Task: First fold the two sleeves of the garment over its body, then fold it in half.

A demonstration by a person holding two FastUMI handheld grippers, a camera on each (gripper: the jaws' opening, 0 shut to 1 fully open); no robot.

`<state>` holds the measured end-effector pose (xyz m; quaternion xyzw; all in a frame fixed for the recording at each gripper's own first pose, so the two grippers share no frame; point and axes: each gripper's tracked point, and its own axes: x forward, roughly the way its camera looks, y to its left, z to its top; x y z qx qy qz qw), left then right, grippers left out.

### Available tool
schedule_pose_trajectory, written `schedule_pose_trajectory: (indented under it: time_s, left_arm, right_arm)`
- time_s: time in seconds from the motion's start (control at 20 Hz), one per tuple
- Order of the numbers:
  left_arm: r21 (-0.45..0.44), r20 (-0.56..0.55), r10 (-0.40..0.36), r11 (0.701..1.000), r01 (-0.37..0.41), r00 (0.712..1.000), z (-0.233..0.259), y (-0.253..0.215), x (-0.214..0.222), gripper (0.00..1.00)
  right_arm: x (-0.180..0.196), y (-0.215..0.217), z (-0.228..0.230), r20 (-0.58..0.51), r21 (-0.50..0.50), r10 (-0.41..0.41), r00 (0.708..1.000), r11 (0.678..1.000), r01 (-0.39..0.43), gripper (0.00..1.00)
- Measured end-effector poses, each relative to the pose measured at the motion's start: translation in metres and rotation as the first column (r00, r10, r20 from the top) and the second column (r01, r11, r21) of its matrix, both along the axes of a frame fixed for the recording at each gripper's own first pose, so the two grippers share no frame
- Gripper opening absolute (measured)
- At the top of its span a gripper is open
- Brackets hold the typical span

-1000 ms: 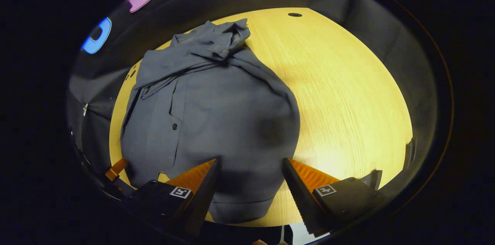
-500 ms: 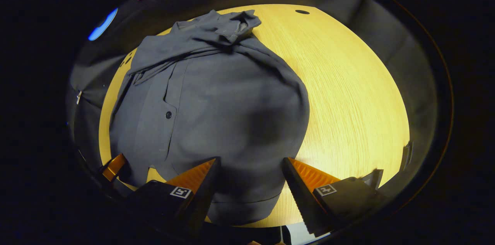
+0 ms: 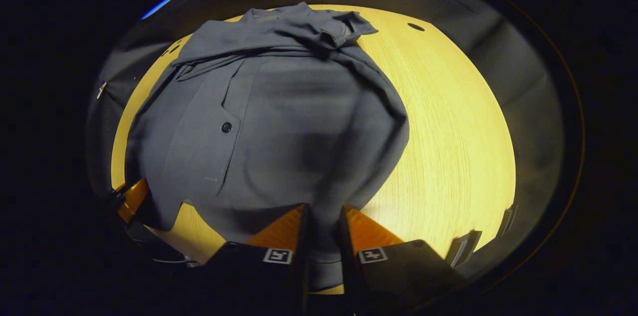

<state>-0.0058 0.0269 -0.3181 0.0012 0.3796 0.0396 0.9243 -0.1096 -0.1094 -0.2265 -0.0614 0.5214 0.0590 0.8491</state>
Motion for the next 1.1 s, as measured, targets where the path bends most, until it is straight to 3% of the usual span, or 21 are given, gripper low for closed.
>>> schedule_pose_trajectory:
  time_s: [0.05, 0.1, 0.15, 0.2, 0.5, 0.65, 0.75, 1.1]
  left_arm:
    - [-0.004, 0.002, 0.006, 1.0, -0.006, 1.0, 0.0, -0.002, 0.0, 0.39]
    - [-0.007, 0.003, 0.006, 1.0, -0.006, 1.0, 0.0, -0.003, 0.002, 0.21]
    - [-0.008, 0.004, 0.004, 1.0, -0.004, 1.0, 0.001, -0.004, 0.002, 0.16]
    - [-0.015, 0.005, 0.004, 1.0, -0.004, 1.0, 0.002, -0.004, 0.003, 0.1]
    - [-0.08, 0.045, -0.008, 0.997, 0.011, 0.999, 0.027, -0.002, 0.01, 0.06]
    - [-0.106, 0.108, -0.022, 0.994, 0.033, 0.994, 0.055, -0.004, 0.018, 0.09]
    - [-0.104, 0.151, -0.04, 0.993, 0.056, 0.988, 0.077, -0.007, 0.025, 0.06]
    - [-0.059, 0.274, -0.1, 0.991, 0.121, 0.956, 0.14, -0.023, 0.059, 0.06]
  right_arm:
    - [0.001, 0.003, 0.0, -0.003, 0.02, 0.01, 1.0, 1.0, -0.01, 0.17]
    - [0.0, 0.005, 0.001, -0.018, 0.043, 0.018, 1.0, 0.999, -0.017, 0.16]
    - [0.002, 0.006, 0.002, -0.024, 0.071, 0.021, 0.999, 0.997, -0.019, 0.08]
    - [0.001, 0.005, 0.0, -0.044, 0.096, 0.015, 0.999, 0.995, -0.011, 0.08]
    - [0.02, 0.007, 0.027, 0.024, 0.18, -0.024, 0.999, 0.984, 0.019, 0.05]
    - [0.028, 0.012, 0.047, 0.086, 0.183, 0.006, 0.996, 0.983, -0.022, 0.05]
    - [0.038, 0.016, 0.063, 0.144, 0.172, 0.03, 0.989, 0.984, -0.055, 0.06]
    - [0.069, 0.038, 0.113, 0.309, 0.153, 0.084, 0.947, 0.979, -0.137, 0.05]
